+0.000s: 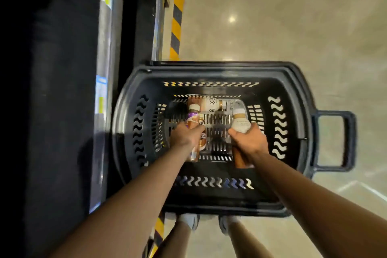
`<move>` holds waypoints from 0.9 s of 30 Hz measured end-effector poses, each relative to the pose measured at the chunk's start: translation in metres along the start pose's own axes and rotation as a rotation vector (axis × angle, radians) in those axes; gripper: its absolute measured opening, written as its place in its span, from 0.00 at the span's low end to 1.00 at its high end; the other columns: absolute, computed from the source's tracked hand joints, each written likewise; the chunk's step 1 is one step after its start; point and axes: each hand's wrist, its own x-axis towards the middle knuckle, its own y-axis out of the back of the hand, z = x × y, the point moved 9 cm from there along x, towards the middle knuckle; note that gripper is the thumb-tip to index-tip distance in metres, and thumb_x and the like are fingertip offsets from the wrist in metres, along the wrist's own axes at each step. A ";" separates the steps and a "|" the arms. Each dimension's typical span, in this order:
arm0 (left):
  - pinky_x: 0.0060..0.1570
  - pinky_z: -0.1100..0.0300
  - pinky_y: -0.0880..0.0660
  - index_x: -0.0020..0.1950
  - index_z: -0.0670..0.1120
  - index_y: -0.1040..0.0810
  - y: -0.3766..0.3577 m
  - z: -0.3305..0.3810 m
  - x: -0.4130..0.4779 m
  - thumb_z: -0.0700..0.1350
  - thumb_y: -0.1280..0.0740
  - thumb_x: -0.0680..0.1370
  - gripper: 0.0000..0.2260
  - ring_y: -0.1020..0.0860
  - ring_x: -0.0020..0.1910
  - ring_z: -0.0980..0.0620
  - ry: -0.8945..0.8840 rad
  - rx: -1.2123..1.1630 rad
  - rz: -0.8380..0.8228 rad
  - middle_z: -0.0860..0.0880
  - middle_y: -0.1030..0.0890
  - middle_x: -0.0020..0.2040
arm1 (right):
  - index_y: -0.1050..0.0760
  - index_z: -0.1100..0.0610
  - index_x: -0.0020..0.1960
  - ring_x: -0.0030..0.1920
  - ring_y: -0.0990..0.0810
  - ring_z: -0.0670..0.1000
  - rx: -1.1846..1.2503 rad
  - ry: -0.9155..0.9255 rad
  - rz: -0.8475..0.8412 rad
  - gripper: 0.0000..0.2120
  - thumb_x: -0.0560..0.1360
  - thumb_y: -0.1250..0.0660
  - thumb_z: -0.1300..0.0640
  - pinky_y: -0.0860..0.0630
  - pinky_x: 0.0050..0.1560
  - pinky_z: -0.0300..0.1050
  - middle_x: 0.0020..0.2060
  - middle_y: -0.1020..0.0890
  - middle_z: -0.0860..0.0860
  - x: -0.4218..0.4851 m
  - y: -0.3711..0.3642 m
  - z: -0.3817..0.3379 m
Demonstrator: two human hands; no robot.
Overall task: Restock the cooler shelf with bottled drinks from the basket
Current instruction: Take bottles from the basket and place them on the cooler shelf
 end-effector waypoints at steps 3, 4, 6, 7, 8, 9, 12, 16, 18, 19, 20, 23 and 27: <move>0.43 0.57 0.27 0.50 0.50 0.24 0.025 0.046 -0.083 0.53 0.29 0.75 0.09 0.22 0.44 0.51 -0.040 -0.101 -0.037 0.49 0.20 0.47 | 0.32 0.55 0.63 0.39 0.25 0.45 -0.053 0.082 -0.008 0.25 0.73 0.27 0.46 0.29 0.41 0.40 0.47 0.23 0.49 -0.070 0.053 -0.054; 0.46 0.57 0.26 0.47 0.51 0.24 0.034 0.062 -0.110 0.52 0.29 0.75 0.07 0.21 0.45 0.49 -0.054 -0.130 -0.041 0.49 0.20 0.46 | 0.32 0.56 0.61 0.37 0.26 0.44 -0.055 0.108 0.000 0.24 0.73 0.27 0.46 0.31 0.37 0.40 0.45 0.23 0.48 -0.094 0.071 -0.072; 0.47 0.56 0.26 0.47 0.51 0.24 0.053 0.089 -0.166 0.51 0.30 0.75 0.06 0.21 0.46 0.48 -0.065 -0.189 -0.064 0.49 0.19 0.45 | 0.31 0.55 0.60 0.39 0.24 0.47 -0.042 0.147 0.020 0.24 0.72 0.27 0.45 0.32 0.36 0.41 0.45 0.22 0.50 -0.143 0.103 -0.105; 0.48 0.56 0.26 0.50 0.49 0.23 0.061 0.101 -0.195 0.50 0.30 0.75 0.07 0.20 0.47 0.48 -0.066 -0.214 -0.078 0.48 0.18 0.46 | 0.31 0.55 0.59 0.40 0.23 0.49 -0.030 0.159 0.024 0.24 0.71 0.27 0.45 0.31 0.38 0.42 0.46 0.21 0.50 -0.168 0.117 -0.119; 0.47 0.56 0.25 0.52 0.49 0.22 0.071 0.113 -0.224 0.50 0.29 0.75 0.09 0.19 0.46 0.47 -0.070 -0.240 -0.093 0.47 0.18 0.47 | 0.30 0.55 0.58 0.42 0.23 0.51 -0.013 0.181 0.034 0.23 0.71 0.27 0.45 0.30 0.40 0.43 0.45 0.21 0.50 -0.194 0.134 -0.133; 0.45 0.57 0.24 0.52 0.49 0.22 0.082 0.126 -0.256 0.50 0.29 0.75 0.08 0.19 0.44 0.48 -0.082 -0.272 -0.107 0.46 0.17 0.46 | 0.30 0.55 0.57 0.42 0.22 0.51 0.012 0.203 0.040 0.23 0.70 0.27 0.44 0.30 0.42 0.43 0.44 0.21 0.49 -0.219 0.151 -0.147; 0.45 0.54 0.21 0.50 0.50 0.22 0.119 0.158 -0.344 0.50 0.30 0.76 0.06 0.17 0.43 0.46 -0.148 -0.319 -0.150 0.44 0.16 0.46 | 0.30 0.52 0.56 0.43 0.21 0.47 0.105 0.252 0.045 0.22 0.69 0.27 0.43 0.25 0.43 0.44 0.45 0.20 0.48 -0.294 0.196 -0.181; 0.49 0.48 0.20 0.53 0.49 0.22 0.167 0.199 -0.451 0.51 0.30 0.77 0.08 0.17 0.44 0.44 -0.269 -0.358 -0.208 0.41 0.16 0.49 | 0.30 0.46 0.51 0.43 0.20 0.44 0.225 0.351 0.085 0.16 0.70 0.26 0.45 0.23 0.42 0.44 0.45 0.19 0.45 -0.390 0.257 -0.224; 0.48 0.49 0.20 0.54 0.49 0.23 0.192 0.218 -0.499 0.51 0.31 0.77 0.09 0.17 0.43 0.45 -0.345 -0.371 -0.201 0.40 0.16 0.50 | 0.28 0.48 0.52 0.43 0.20 0.44 0.256 0.409 0.100 0.16 0.70 0.26 0.46 0.24 0.39 0.42 0.44 0.19 0.44 -0.435 0.285 -0.245; 0.50 0.48 0.20 0.54 0.50 0.23 0.203 0.225 -0.520 0.52 0.31 0.77 0.10 0.17 0.44 0.44 -0.382 -0.380 -0.194 0.40 0.16 0.50 | 0.27 0.49 0.54 0.43 0.19 0.44 0.273 0.435 0.103 0.17 0.70 0.26 0.46 0.25 0.38 0.41 0.44 0.19 0.45 -0.455 0.298 -0.254; 0.51 0.47 0.20 0.55 0.50 0.23 0.215 0.230 -0.541 0.53 0.31 0.77 0.11 0.17 0.45 0.43 -0.418 -0.387 -0.185 0.41 0.16 0.50 | 0.27 0.50 0.54 0.43 0.19 0.46 0.295 0.457 0.108 0.17 0.70 0.25 0.47 0.24 0.39 0.42 0.44 0.18 0.45 -0.474 0.309 -0.261; 0.50 0.46 0.20 0.55 0.51 0.23 0.246 0.238 -0.600 0.55 0.30 0.75 0.13 0.16 0.44 0.44 -0.516 -0.408 -0.167 0.42 0.16 0.48 | 0.26 0.50 0.52 0.44 0.17 0.50 0.374 0.523 0.114 0.15 0.70 0.25 0.47 0.19 0.47 0.52 0.44 0.17 0.48 -0.526 0.341 -0.279; 0.45 0.47 0.20 0.55 0.45 0.22 0.281 0.236 -0.667 0.51 0.30 0.76 0.13 0.18 0.38 0.45 -0.617 -0.497 -0.137 0.38 0.17 0.46 | 0.24 0.49 0.52 0.45 0.16 0.51 0.460 0.637 0.064 0.14 0.71 0.25 0.49 0.18 0.48 0.51 0.45 0.16 0.49 -0.584 0.367 -0.304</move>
